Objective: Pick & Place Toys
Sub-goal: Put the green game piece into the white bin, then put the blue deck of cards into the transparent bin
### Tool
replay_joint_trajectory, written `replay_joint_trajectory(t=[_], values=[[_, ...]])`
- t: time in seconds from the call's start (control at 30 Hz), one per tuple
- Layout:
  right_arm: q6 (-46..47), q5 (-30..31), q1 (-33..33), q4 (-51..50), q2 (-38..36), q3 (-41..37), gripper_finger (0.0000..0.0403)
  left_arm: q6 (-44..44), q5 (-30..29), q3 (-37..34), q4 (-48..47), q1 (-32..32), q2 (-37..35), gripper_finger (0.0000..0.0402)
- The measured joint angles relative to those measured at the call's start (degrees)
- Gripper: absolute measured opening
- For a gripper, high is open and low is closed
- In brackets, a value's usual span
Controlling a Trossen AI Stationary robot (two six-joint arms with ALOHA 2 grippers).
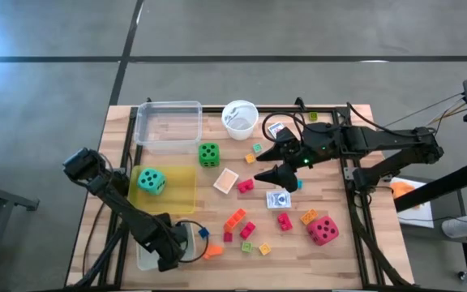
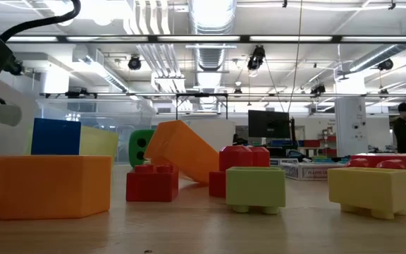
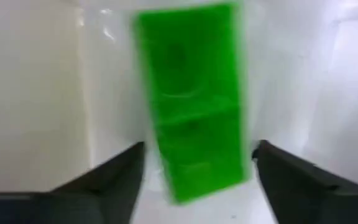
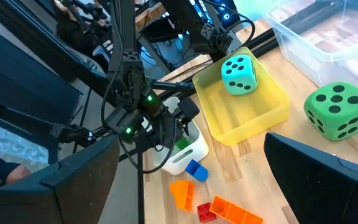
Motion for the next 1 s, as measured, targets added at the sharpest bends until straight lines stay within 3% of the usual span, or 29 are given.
replay_joint_trajectory(t=[0.1,0.2,0.47,0.67,1.0], values=[[0.0,0.0,0.0,0.0,0.0,0.0,0.0394,0.7,2.4,0.5,-1.0,0.0,0.0,0.0371],[-0.1,0.0,0.0,0.0,0.0,0.0,0.0394,0.6,2.9,1.5,-3.2,0.0,-0.3,0.0391],[-0.1,0.0,0.0,0.0,0.0,0.0,0.0394,0.1,3.0,3.8,-4.5,0.0,-2.8,0.0347],[-0.1,0.1,0.0,0.0,0.0,0.0,0.0394,-0.7,3.4,5.1,-4.5,0.0,-5.3,0.0339],[7.1,8.0,-0.5,-6.7,-2.5,0.0,0.0394,-9.9,3.5,6.5,-5.3,0.0,-14.9,0.0339]])
